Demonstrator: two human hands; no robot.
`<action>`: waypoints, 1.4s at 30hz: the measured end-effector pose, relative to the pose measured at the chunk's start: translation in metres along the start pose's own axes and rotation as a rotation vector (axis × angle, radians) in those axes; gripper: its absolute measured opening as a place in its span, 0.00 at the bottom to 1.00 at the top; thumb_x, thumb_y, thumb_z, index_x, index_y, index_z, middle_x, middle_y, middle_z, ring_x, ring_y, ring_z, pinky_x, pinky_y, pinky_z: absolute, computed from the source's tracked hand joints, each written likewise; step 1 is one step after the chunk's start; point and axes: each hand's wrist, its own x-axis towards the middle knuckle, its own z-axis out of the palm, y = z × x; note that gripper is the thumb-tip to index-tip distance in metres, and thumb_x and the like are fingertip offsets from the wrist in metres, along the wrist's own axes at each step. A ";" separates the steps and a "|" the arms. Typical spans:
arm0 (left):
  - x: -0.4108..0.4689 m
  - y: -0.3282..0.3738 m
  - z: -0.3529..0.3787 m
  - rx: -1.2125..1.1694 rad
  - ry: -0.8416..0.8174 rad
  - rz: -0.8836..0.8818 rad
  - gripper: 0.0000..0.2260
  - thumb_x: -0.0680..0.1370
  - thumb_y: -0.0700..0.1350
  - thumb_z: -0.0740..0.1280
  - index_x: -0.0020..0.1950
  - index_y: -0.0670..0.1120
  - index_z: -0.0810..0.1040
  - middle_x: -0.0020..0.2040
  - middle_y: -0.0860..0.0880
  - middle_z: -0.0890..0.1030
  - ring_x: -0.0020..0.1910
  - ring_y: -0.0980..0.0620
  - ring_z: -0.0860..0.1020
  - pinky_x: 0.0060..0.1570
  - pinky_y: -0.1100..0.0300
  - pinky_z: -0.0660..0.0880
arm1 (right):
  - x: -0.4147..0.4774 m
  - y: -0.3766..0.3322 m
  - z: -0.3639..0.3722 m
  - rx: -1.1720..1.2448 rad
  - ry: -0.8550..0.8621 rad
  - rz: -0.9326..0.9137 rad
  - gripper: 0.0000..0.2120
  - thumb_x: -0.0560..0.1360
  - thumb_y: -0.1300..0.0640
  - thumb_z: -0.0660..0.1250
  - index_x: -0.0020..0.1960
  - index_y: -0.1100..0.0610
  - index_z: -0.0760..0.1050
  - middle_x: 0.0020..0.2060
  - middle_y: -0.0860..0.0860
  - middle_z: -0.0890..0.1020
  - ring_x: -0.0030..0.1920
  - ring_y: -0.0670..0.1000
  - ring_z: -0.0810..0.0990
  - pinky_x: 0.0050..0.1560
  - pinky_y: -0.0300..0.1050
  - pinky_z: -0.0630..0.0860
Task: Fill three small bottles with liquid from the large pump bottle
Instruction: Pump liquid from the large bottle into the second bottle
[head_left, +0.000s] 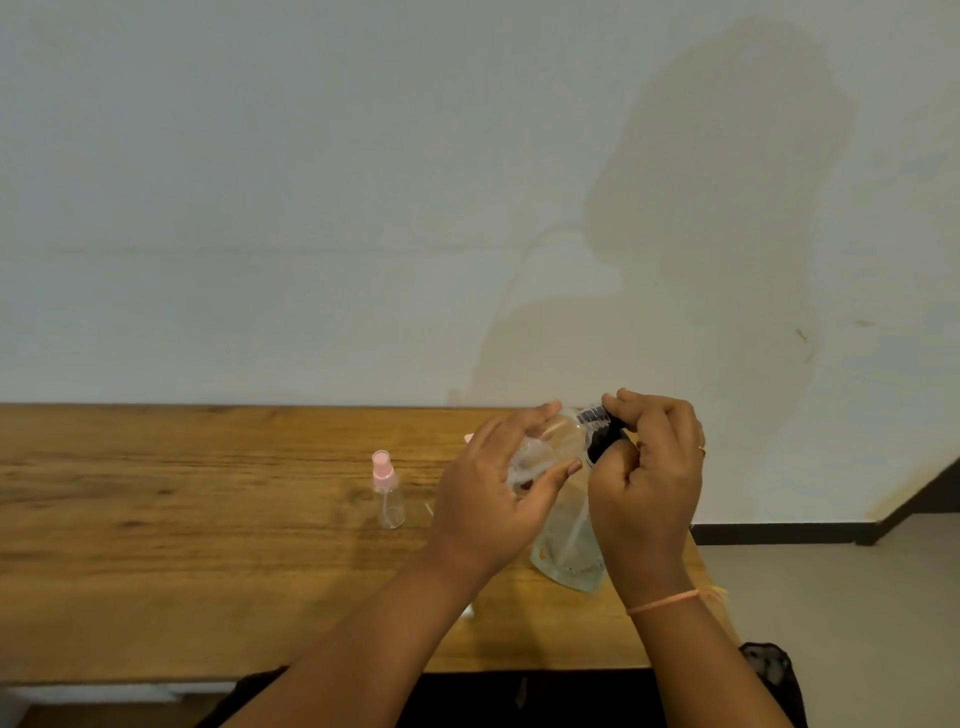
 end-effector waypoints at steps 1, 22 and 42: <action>0.000 0.000 -0.001 0.006 0.006 0.010 0.22 0.72 0.57 0.68 0.64 0.61 0.68 0.52 0.59 0.78 0.53 0.64 0.75 0.47 0.69 0.75 | 0.001 -0.001 0.000 -0.007 0.007 -0.007 0.19 0.66 0.65 0.51 0.46 0.64 0.78 0.45 0.52 0.75 0.52 0.33 0.67 0.51 0.32 0.69; 0.001 0.003 -0.005 0.028 0.009 0.037 0.21 0.72 0.57 0.67 0.64 0.60 0.69 0.53 0.57 0.78 0.53 0.63 0.75 0.49 0.71 0.73 | -0.004 0.000 0.001 -0.042 0.012 -0.032 0.19 0.67 0.65 0.52 0.50 0.63 0.78 0.48 0.49 0.72 0.53 0.43 0.68 0.51 0.41 0.70; 0.003 0.003 -0.003 0.068 0.001 0.036 0.22 0.73 0.59 0.65 0.65 0.61 0.67 0.52 0.59 0.77 0.52 0.63 0.74 0.45 0.71 0.73 | 0.001 0.004 0.002 -0.003 0.023 -0.042 0.19 0.66 0.65 0.51 0.47 0.63 0.79 0.47 0.49 0.73 0.52 0.39 0.68 0.49 0.48 0.74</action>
